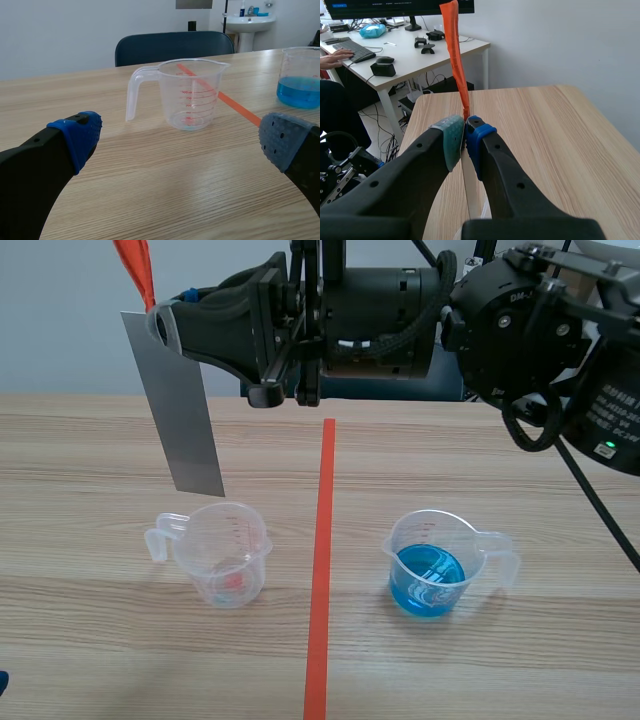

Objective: Do the redox reaction experiment. move the plate over the blue solution

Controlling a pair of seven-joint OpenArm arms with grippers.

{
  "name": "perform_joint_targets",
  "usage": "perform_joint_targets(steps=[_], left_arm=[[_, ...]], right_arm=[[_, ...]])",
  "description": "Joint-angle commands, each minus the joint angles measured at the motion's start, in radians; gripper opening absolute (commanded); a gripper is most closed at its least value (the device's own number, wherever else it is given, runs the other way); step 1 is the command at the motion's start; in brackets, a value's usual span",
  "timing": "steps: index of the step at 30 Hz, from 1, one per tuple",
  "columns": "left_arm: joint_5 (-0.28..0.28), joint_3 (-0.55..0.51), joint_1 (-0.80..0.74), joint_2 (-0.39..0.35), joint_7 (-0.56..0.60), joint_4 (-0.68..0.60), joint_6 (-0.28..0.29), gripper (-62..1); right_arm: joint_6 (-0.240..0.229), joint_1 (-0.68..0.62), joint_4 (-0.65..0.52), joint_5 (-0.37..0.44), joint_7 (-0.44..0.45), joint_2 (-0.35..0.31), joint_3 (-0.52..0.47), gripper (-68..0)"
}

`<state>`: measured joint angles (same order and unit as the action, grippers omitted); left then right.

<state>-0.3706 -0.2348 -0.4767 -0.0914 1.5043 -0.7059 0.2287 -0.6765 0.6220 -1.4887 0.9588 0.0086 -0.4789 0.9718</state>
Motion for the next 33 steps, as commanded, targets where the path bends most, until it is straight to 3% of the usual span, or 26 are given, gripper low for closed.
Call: perform_joint_targets(steps=[1,33], left_arm=[[0.007,-0.002,-0.002,-0.006,0.017,-0.011,0.002,1.4],[0.011,-0.002,-0.023,-0.021,0.05,-0.011,0.001,1.4]], right_arm=[[0.0,0.023,-0.009,0.018,0.012,0.003,-0.003,-67.1],[0.0,0.023,-0.009,0.018,0.011,0.003,-0.003,-67.1]])
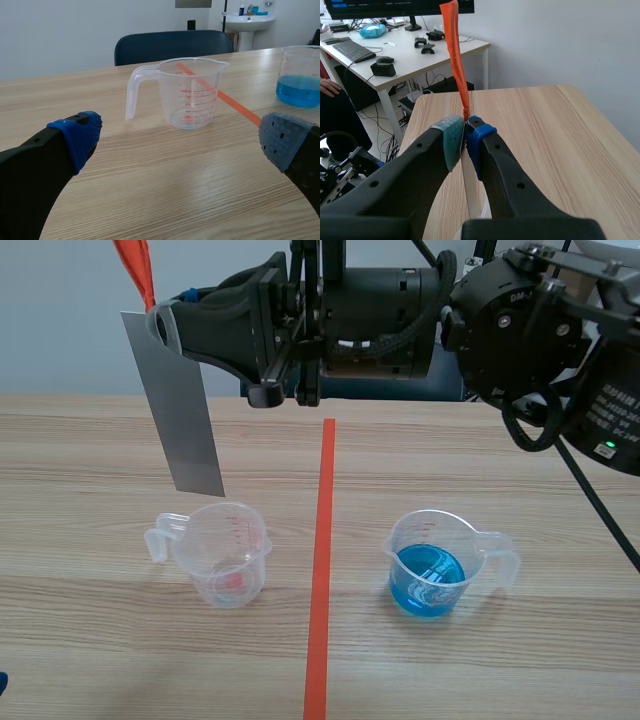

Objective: Do the redox reaction experiment. move the plate over the blue solution

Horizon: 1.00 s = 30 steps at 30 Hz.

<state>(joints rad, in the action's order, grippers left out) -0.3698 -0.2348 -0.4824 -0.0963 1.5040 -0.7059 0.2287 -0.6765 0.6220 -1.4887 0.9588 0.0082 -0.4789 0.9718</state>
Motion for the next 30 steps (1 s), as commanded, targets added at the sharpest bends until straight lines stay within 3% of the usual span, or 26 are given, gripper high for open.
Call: perform_joint_targets(steps=[1,12,17,20,26,30], left_arm=[[0.01,-0.002,-0.021,-0.019,0.05,-0.011,0.001,1.4],[0.011,-0.002,-0.086,-0.068,0.05,-0.011,-0.002,0.9],[0.01,-0.002,-0.134,-0.11,0.05,-0.012,-0.002,-20.7],[0.015,-0.002,-0.165,-0.14,0.05,-0.012,-0.002,-29.2],[0.162,-0.002,-0.24,-0.196,0.05,-0.013,-0.002,-39.1],[0.251,-0.002,-0.297,-0.244,0.05,-0.044,-0.002,-46.5]], right_arm=[[0.0,0.023,-0.009,0.018,0.012,0.003,-0.003,-67.1],[-0.001,0.023,-0.009,0.018,0.005,0.002,-0.003,-67.1],[-0.001,0.023,-0.009,0.019,-0.002,-0.007,-0.003,-67.1],[-0.001,0.023,-0.009,0.022,-0.002,-0.022,-0.005,-67.1],[-0.007,0.024,-0.009,0.072,0.001,-0.072,-0.016,-67.1],[-0.035,0.024,-0.011,0.1,0.002,-0.115,-0.035,-67.1]])
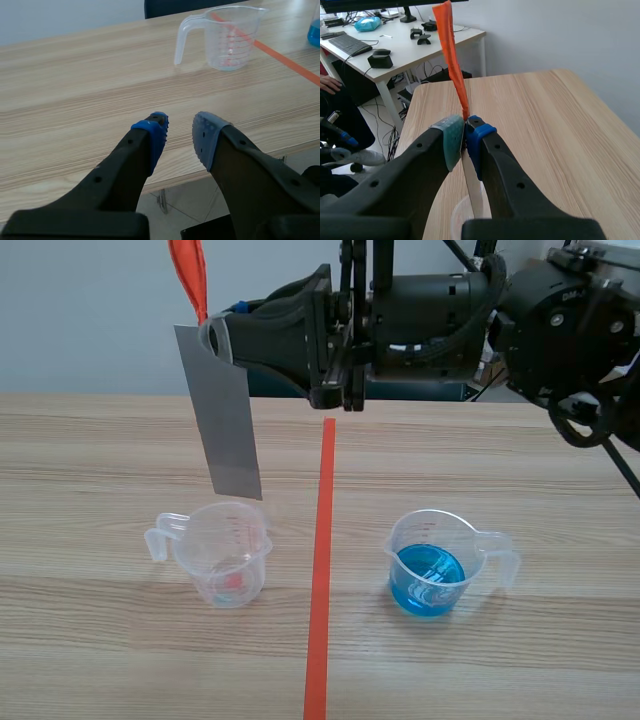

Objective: Do the redox reaction experiment. move the plate over the blue solution

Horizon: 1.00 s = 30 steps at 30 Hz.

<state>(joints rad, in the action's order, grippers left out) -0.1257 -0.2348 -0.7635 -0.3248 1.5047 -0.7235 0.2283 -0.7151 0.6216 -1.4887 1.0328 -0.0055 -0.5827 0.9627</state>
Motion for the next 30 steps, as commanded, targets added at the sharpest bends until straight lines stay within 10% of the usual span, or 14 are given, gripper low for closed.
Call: perform_joint_targets(steps=[1,17,30], left_arm=[[0.021,-0.002,-0.029,-0.028,0.049,-0.039,-0.002,-47.8],[0.073,-0.003,-0.209,-0.322,0.049,-0.3,0.019,-53.3],[0.285,-0.026,-0.222,-0.593,-0.089,-0.465,0.148,-58.3]], right_arm=[[0.003,0.024,-0.012,0.033,0.015,-0.024,-0.029,-67.1],[-0.031,0.024,-0.04,0.091,0.116,-0.281,-0.034,-67.1],[-0.031,0.024,-0.042,0.098,0.244,-0.473,-0.034,-67.1]])
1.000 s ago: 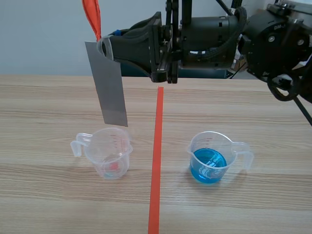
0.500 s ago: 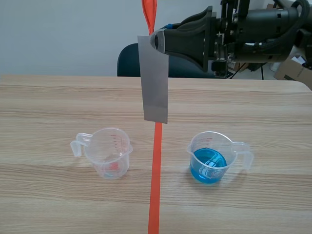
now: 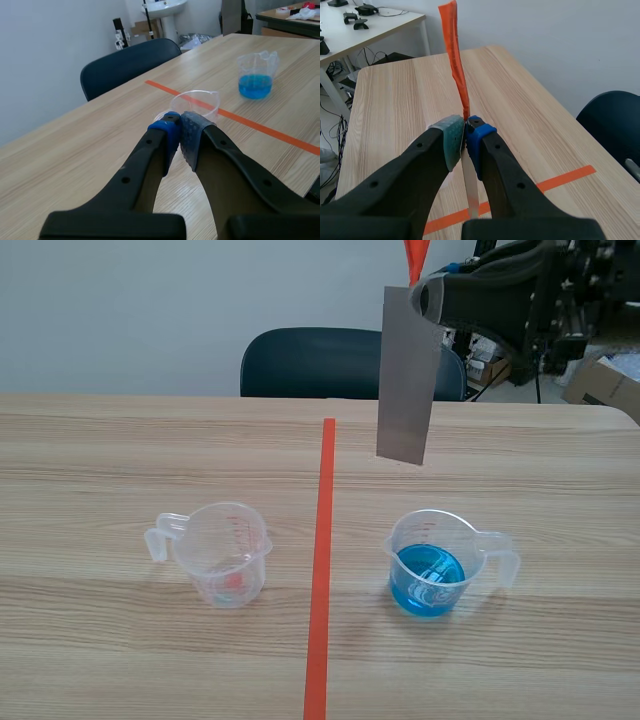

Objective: Do the redox reaction experiment. move the plate over the blue solution

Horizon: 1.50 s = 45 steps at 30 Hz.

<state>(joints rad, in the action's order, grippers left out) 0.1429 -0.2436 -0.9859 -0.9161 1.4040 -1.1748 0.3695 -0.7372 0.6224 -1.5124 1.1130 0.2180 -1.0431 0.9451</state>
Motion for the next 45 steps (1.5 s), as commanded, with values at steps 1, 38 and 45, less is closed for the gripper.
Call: perform_joint_targets(steps=[1,38,45], left_arm=[[0.027,-0.024,0.0,-0.019,-0.011,-0.027,0.022,-58.3],[0.214,0.043,0.456,-0.145,-0.899,-0.49,0.229,-58.4],[0.212,0.229,0.661,-0.081,-1.033,-0.492,0.23,-58.4]], right_arm=[[-0.008,0.023,-0.018,0.018,0.027,-0.024,-0.016,-67.1],[-0.008,-0.196,-0.086,-0.213,0.358,-0.237,-0.016,-67.1],[-0.008,-0.199,-0.085,-0.233,0.393,-0.254,-0.016,-67.1]])
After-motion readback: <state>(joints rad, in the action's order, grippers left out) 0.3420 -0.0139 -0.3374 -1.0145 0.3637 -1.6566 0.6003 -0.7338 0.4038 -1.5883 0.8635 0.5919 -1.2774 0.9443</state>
